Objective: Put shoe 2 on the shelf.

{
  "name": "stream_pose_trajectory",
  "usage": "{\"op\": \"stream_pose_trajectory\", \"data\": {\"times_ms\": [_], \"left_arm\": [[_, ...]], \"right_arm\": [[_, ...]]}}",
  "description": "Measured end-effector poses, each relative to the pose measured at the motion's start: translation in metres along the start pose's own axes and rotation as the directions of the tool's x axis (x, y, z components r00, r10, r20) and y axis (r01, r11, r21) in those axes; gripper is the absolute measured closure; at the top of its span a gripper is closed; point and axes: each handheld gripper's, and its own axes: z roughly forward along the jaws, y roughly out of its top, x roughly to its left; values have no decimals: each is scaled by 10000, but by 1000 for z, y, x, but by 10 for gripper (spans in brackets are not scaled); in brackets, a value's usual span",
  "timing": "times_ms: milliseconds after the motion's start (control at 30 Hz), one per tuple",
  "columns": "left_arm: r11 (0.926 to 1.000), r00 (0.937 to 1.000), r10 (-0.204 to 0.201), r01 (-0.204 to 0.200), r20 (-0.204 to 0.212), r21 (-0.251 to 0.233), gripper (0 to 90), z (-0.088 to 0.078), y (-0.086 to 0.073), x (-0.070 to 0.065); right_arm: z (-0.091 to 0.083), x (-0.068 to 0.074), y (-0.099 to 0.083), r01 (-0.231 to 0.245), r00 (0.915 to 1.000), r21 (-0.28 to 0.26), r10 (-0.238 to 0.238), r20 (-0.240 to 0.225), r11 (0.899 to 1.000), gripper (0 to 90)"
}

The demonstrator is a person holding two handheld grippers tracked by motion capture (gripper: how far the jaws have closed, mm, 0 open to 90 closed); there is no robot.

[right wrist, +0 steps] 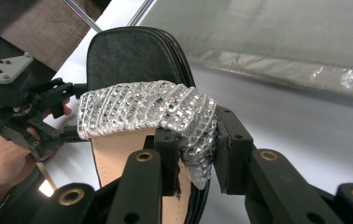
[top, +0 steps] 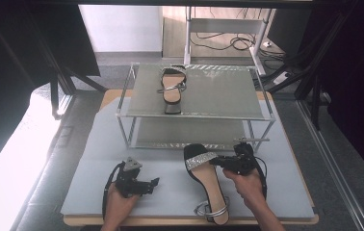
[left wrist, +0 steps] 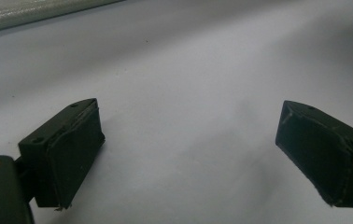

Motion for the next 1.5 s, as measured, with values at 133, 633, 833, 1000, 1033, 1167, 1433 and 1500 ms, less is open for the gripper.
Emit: {"op": "stream_pose_trajectory", "data": {"times_ms": [133,633,833,1000,1033,1167,1433,1500], "left_arm": [[10000,10000,-9,9,-24,-14,71,0,0,0],[9998,9997,184,-182,-173,108,71,1,1,-2],[9960,9949,789,-760,-626,471,52,4,2,-9],[9926,9908,1072,-1019,-822,664,42,6,2,-13],[9924,9907,1084,-1030,-822,671,42,6,2,-13],[9932,9909,1049,-1000,-847,599,40,7,2,-14],[9931,9908,1057,-1007,-848,609,40,7,2,-14],[9931,9908,1053,-1003,-847,606,40,7,2,-14]], "right_arm": [[-7,4,5,10,10000,-46,-10,-32,10000,734],[-45,24,26,-34,9995,-100,31,-306,9999,733],[-58,30,40,-201,9991,-128,196,-370,9997,731],[-68,33,60,-437,9979,-291,422,-489,9986,731],[-70,33,64,-457,9979,-337,441,-479,9984,731],[-75,31,78,-684,9964,-487,658,-527,9965,731],[-75,27,107,-1288,9901,-759,1240,-654,9888,731],[-74,24,114,-1503,9869,-850,1444,-718,9850,730]]}}
